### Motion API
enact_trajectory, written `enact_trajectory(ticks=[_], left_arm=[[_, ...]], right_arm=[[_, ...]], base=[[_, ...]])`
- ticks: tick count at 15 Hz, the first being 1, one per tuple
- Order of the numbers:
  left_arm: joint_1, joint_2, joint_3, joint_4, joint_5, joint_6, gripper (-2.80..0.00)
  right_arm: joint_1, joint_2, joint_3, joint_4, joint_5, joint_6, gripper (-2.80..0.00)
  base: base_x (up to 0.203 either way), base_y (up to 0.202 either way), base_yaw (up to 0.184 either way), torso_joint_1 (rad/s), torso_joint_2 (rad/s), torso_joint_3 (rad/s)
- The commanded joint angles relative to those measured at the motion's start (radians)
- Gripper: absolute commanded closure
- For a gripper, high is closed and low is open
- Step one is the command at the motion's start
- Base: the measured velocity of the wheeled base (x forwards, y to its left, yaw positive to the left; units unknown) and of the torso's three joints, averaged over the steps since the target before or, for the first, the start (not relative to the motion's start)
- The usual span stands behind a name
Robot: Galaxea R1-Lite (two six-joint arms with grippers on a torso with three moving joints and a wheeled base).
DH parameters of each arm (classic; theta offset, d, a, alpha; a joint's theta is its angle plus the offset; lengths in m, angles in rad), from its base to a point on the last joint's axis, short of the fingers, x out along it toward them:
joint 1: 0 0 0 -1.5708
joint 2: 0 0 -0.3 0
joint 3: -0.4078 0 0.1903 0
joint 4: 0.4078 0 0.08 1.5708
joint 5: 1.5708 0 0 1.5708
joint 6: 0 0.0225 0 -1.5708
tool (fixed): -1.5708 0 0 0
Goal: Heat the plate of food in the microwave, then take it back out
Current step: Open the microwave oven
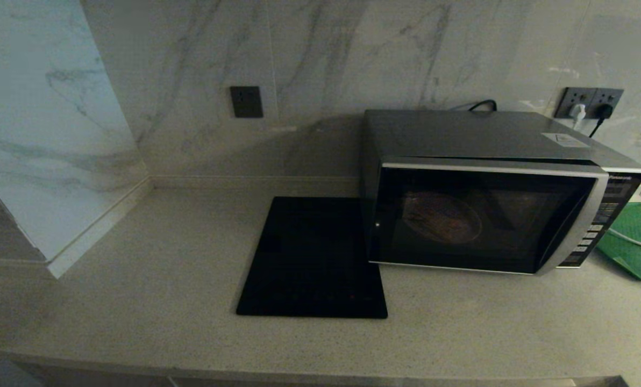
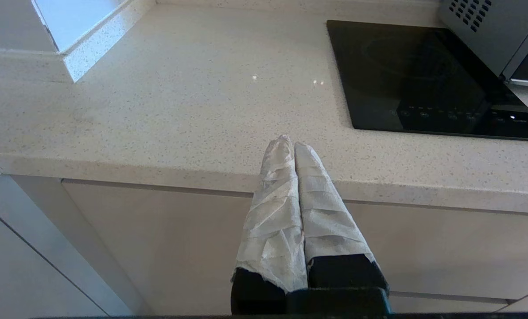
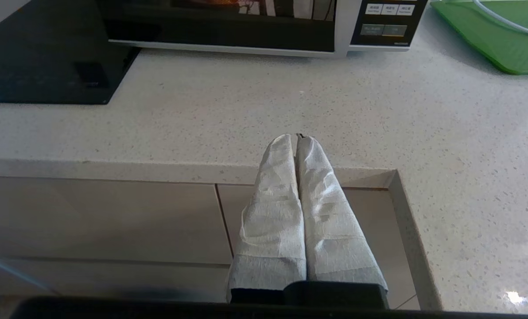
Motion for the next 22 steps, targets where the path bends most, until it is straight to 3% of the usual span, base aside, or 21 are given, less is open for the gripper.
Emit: enact_trajectory(ticks=[1, 4, 22], left_arm=[[0.0, 0.0, 0.0, 0.0, 0.0, -0.001, 0.0], [0.0, 0.0, 0.0, 0.0, 0.0, -0.001, 0.0], [0.001, 0.0, 0.0, 0.0, 0.0, -0.001, 0.0]], right_arm=[[0.0, -0.001, 0.002, 0.001, 0.0, 0.02, 0.0], [0.0, -0.001, 0.002, -0.003, -0.003, 0.071, 0.0], [0.0, -0.001, 0.002, -0.003, -0.003, 0.071, 0.0]], base=[[0.0, 0.0, 0.0, 0.0, 0.0, 0.0], [0.0, 0.0, 0.0, 0.0, 0.0, 0.0], [0.0, 0.0, 0.0, 0.0, 0.0, 0.0]])
